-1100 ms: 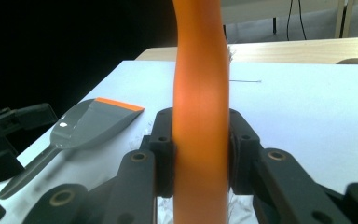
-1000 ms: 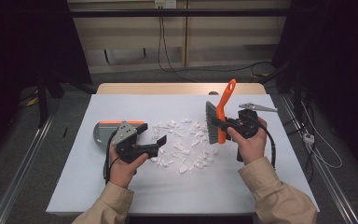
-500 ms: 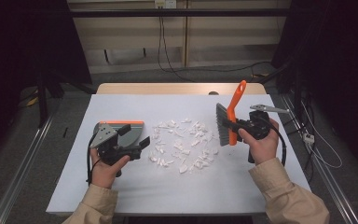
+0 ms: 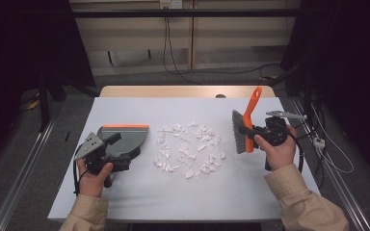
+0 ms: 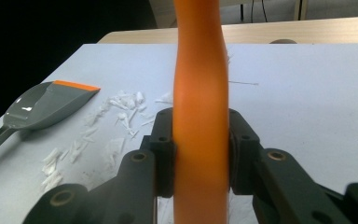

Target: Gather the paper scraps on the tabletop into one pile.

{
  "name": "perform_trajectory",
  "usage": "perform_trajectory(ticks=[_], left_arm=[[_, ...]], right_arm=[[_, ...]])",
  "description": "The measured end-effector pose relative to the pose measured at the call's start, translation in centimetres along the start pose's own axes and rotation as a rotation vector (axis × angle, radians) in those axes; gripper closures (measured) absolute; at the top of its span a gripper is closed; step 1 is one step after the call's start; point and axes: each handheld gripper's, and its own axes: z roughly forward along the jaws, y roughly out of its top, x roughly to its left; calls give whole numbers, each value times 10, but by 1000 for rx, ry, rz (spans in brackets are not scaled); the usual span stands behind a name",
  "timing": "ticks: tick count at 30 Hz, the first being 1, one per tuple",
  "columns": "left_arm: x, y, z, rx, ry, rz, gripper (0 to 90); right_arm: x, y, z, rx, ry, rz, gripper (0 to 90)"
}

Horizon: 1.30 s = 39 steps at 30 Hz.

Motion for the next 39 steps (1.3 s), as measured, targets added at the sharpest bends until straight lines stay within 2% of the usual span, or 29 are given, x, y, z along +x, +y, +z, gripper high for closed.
perform_trajectory(ticks=[3, 9, 15, 19, 22, 26, 28, 33, 39], left_arm=[[3, -3, -4, 2, 6, 0, 47], [10, -7, -10, 11, 22, -6, 48], [11, -10, -17, 8, 24, 13, 48], [12, -13, -19, 5, 26, 2, 48], [13, -13, -20, 1, 28, 4, 48], [13, -14, -20, 0, 29, 3, 49], [13, -15, -20, 1, 30, 2, 49], [15, -16, -18, 8, 27, 8, 48], [14, -18, -15, 19, 23, 10, 49]], right_arm=[[-4, -2, 0, 17, -18, 6, 694], [-12, 1, -7, 14, -39, 14, 694], [-22, 7, -18, 27, -86, 1, 695], [-32, 8, -19, 68, -120, 7, 695], [-38, 6, -11, 129, -138, 20, 695], [-42, 1, 9, 197, -168, 33, 696], [-44, 0, 19, 210, -158, 40, 699], [-41, -2, 38, 229, -175, 32, 708], [-30, -4, 56, 213, -196, -24, 709]])
